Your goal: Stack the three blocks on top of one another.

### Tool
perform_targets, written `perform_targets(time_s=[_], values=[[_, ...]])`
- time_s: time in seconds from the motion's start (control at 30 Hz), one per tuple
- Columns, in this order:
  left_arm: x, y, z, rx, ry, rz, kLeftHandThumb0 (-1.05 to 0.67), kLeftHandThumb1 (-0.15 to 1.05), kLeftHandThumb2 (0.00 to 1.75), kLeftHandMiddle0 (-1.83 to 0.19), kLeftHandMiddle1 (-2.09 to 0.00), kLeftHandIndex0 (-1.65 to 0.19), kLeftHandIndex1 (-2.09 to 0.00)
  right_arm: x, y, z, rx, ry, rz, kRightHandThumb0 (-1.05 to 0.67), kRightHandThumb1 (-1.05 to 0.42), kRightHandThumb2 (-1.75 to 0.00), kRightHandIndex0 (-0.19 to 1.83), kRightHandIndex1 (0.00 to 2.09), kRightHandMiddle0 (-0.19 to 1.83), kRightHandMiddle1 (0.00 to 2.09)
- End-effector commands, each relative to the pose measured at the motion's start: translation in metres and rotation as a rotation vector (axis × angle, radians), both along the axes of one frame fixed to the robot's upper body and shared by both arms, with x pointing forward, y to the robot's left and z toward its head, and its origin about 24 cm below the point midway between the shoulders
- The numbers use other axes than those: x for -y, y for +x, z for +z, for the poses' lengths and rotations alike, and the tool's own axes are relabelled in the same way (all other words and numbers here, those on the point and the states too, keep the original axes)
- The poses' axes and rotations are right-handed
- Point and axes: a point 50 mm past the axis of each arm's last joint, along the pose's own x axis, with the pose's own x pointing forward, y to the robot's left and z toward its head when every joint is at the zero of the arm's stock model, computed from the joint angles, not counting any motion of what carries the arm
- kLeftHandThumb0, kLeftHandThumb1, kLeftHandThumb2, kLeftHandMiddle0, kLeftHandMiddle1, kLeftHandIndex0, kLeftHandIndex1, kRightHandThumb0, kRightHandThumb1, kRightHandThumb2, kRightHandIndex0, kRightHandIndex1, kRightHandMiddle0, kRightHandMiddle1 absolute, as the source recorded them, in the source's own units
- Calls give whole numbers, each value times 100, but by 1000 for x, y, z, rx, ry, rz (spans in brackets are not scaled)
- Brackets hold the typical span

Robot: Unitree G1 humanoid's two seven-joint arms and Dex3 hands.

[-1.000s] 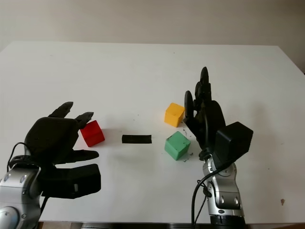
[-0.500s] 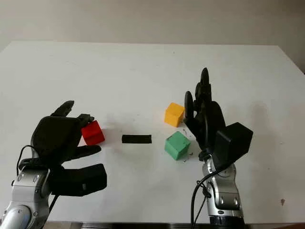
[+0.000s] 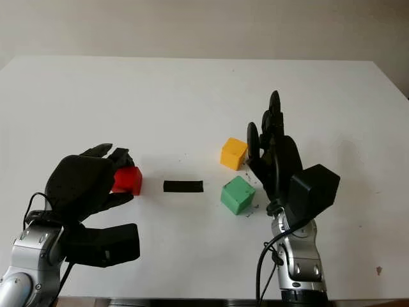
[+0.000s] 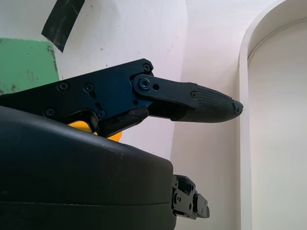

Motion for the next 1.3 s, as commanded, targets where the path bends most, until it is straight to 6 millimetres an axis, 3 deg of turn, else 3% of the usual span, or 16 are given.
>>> perform_targets(time_s=[0.0,0.2,0.43,0.57,0.7,1.0,1.1,1.27], values=[[-1,0,8,13,5,-15,-31,105,10,-42,-6,-41,-86,1,-1,3,21,2,-3,-73,-105,-58,-19,0,-19,0],[5,7,29,13,-56,-116,-29,104,9,-39,-5,-44,-84,0,-2,4,17,-7,-6,-73,-105,-59,-19,0,-19,0],[26,24,52,24,-109,-226,-34,103,8,-41,-6,-50,-88,-3,-3,3,25,-10,-5,-74,-105,-59,-19,0,-19,0],[45,31,49,-2,-120,-245,-28,99,6,-46,-6,-58,-81,-5,-4,2,27,-21,-7,-74,-105,-61,-19,0,-19,0],[61,35,42,-40,-127,-256,-29,100,6,-47,-5,-55,-92,-5,-5,1,20,-23,-21,-74,-105,-60,-19,0,-19,0],[83,39,25,-89,-94,-234,-22,94,5,-49,-6,-59,-91,-7,-4,0,10,-8,-20,-74,-105,-60,-19,0,-19,0],[89,37,20,-111,-105,-232,-21,95,5,-50,-6,-56,-102,-7,-4,-1,10,-5,-14,-73,-105,-60,-19,0,-19,0],[97,34,18,-138,-101,-243,-19,92,4,-48,-5,-56,-103,-8,-4,-1,9,-4,-13,-73,-105,-59,-19,0,-19,0]])
